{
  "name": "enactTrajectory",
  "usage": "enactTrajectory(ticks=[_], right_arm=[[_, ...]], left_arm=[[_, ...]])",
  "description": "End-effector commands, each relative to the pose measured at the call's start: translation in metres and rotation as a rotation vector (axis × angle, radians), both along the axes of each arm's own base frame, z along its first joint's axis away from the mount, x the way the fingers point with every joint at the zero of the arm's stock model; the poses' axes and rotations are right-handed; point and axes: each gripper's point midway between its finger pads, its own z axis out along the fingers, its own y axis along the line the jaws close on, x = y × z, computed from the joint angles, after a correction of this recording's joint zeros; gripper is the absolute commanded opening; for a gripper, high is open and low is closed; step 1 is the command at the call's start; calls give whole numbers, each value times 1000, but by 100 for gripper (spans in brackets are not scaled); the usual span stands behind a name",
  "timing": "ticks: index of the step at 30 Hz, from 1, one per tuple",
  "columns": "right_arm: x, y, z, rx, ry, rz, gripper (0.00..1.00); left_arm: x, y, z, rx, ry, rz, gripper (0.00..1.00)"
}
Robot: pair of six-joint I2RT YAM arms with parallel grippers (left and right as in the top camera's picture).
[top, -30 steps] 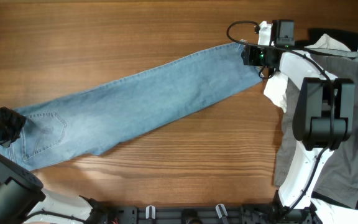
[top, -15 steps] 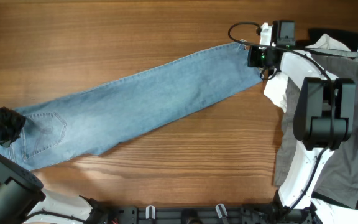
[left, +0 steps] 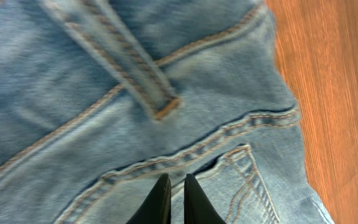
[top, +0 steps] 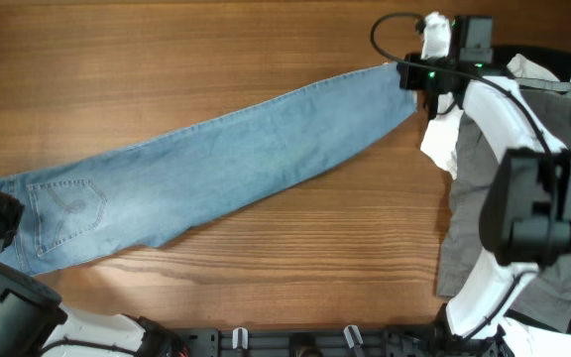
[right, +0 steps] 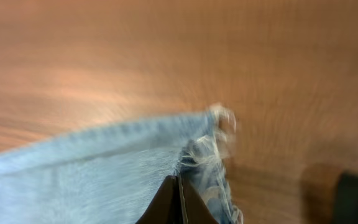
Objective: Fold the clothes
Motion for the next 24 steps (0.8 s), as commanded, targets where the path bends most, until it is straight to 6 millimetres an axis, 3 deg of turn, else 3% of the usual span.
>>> enactTrajectory(ticks=[1, 6, 9, 20, 24], right_arm=[[7, 4, 42, 38, -91, -31, 4], [19, 4, 47, 53, -144, -46, 4], [27, 2, 39, 50, -159, -54, 4], [41, 3, -67, 105, -16, -113, 5], [34, 5, -93, 117, 49, -120, 27]], left_arm=[[-5, 8, 8, 30, -3, 30, 9], [-22, 22, 0, 78, 98, 107, 10], [-22, 25, 0, 84, 98, 124, 10], [-24, 30, 1, 73, 96, 214, 13], [-25, 28, 0, 68, 103, 206, 20]])
